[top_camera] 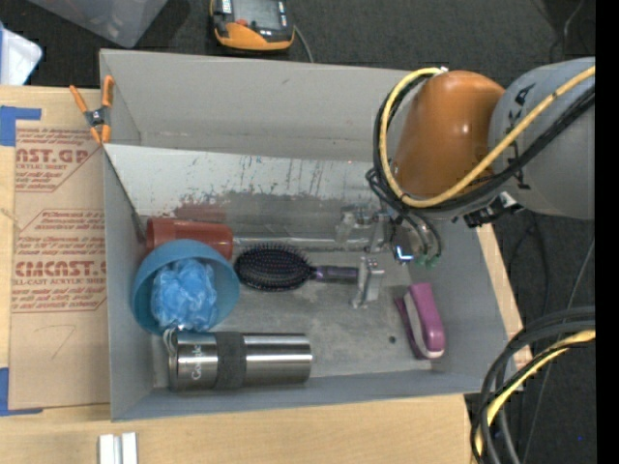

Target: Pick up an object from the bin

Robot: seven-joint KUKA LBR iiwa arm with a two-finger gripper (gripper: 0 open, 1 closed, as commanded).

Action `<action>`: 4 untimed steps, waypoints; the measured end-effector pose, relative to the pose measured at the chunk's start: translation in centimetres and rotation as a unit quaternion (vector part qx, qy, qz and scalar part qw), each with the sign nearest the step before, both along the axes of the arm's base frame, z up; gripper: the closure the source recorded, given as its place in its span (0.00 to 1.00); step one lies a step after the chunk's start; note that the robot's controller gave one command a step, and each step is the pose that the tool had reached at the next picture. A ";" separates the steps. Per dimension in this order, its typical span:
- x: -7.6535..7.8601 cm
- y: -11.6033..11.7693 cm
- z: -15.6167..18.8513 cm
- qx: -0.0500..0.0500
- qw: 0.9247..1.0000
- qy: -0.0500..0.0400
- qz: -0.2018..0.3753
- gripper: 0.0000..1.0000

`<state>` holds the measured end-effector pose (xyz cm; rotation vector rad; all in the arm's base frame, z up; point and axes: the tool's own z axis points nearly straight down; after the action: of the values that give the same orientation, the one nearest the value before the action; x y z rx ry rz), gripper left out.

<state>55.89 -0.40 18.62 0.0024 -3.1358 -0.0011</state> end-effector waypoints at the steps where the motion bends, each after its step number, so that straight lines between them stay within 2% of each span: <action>1: 0.2 0.0 0.4 0.000 1.000 -0.004 0.000 0.00; 2: 1.6 1.7 -9.0 0.000 0.993 -0.004 -0.118 0.00; 3: 2.9 1.9 -4.3 0.000 0.997 -0.010 -0.077 0.00; 4: 0.6 1.6 -8.7 0.000 0.984 -0.001 -0.177 0.00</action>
Offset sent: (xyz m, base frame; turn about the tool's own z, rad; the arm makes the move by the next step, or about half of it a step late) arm 0.0185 0.0217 -0.1162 0.2975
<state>56.49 1.15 9.92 -0.5543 -3.0893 -0.0030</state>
